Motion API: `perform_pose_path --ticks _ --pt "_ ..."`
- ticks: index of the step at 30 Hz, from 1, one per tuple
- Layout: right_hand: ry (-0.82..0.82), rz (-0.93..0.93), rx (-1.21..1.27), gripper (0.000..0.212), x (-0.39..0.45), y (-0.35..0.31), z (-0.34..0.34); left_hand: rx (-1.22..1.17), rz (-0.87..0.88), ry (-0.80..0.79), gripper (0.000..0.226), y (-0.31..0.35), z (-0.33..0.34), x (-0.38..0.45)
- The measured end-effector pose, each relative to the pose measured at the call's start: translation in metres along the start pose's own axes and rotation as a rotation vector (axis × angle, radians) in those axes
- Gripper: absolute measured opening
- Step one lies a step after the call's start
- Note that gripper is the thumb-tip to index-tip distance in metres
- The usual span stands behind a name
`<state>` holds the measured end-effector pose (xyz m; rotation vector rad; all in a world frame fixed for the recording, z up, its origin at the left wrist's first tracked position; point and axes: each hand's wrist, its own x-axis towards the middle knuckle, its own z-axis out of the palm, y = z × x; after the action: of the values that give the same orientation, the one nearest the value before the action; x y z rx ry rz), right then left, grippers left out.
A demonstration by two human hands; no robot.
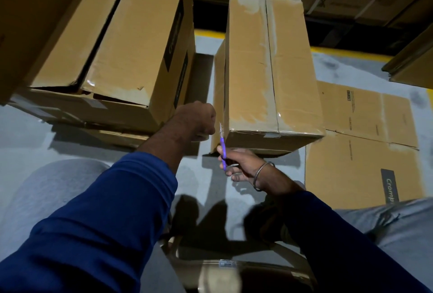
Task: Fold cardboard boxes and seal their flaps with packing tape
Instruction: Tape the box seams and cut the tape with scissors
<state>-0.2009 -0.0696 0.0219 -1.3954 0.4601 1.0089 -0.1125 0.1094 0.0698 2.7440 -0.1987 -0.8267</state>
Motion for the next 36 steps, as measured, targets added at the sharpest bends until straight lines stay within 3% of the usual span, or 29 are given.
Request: perform_pose_path --ticks 4,10,15,21,25,31,36 --pt "0.015 -0.025 0.001 0.042 0.001 0.002 0.001 0.018 -0.016 -0.006 0.008 0.002 -0.001 -0.002" --pt "0.029 -0.028 0.05 0.063 0.005 -0.003 0.005 0.02 -0.027 -0.013 0.014 0.005 -0.002 -0.005" --pt "0.068 -0.065 0.047 0.036 0.007 -0.002 0.007 0.026 -0.025 -0.006 0.01 0.006 -0.005 -0.008" --pt "0.024 -0.032 0.065 0.05 0.009 -0.003 0.005 0.05 -0.049 -0.018 0.014 0.007 -0.006 -0.008" --pt "0.067 -0.07 0.044 0.039 0.01 -0.004 0.007 0.043 -0.059 -0.029 0.019 0.007 -0.008 -0.008" --pt "0.018 -0.031 0.058 0.05 0.011 -0.003 0.011 0.074 -0.063 -0.048 0.022 0.006 -0.008 -0.009" --pt "0.059 -0.037 -0.026 0.039 0.015 0.005 0.018 0.156 -0.079 -0.05 0.029 0.0 -0.008 -0.013"
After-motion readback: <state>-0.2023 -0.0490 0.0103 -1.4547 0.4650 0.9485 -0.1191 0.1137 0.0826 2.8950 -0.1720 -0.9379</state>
